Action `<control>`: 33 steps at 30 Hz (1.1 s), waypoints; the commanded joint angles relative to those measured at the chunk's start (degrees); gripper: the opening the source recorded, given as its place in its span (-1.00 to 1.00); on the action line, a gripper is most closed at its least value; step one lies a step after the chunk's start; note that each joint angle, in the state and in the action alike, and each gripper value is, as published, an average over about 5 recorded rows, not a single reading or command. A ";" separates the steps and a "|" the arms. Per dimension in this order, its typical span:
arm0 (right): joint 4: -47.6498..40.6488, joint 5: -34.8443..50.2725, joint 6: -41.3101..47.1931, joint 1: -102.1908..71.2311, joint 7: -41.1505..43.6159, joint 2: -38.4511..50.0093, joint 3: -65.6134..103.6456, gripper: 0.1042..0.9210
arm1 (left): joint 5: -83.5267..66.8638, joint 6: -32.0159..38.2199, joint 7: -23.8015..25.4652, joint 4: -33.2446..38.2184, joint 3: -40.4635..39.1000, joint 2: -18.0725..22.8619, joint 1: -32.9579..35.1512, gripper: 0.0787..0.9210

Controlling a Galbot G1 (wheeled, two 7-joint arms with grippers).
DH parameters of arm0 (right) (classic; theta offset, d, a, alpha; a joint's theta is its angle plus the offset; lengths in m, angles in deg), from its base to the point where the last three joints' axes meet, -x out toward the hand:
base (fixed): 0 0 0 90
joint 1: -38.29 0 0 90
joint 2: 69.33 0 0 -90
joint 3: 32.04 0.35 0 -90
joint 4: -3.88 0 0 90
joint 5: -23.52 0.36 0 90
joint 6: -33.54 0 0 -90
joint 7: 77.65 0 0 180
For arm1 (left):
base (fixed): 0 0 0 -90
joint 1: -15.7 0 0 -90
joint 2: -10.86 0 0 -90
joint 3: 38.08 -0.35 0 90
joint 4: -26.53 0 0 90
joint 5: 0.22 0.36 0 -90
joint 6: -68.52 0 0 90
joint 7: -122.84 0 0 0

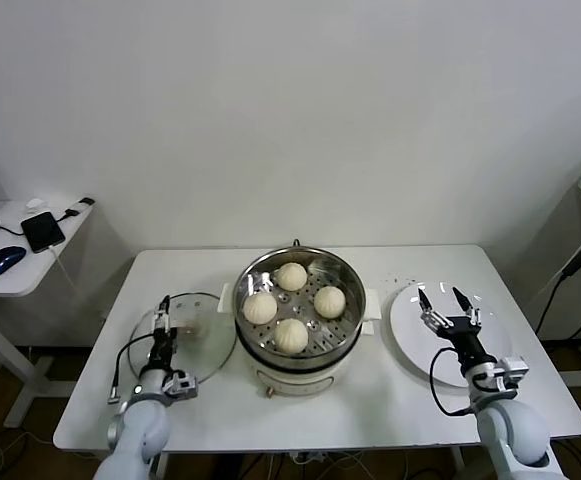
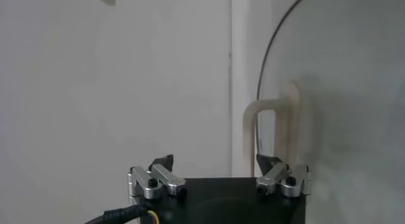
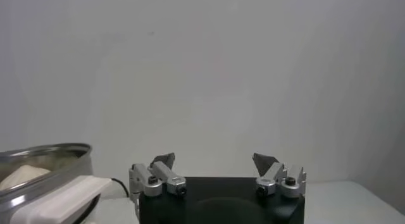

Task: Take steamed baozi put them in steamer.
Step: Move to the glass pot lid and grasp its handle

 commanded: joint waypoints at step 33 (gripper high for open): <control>0.09 -1.68 0.07 -0.58 0.51 -0.06 -0.13 0.76 | -5.39 -1.23 0.03 -2.97 1.21 0.82 -1.74 -0.70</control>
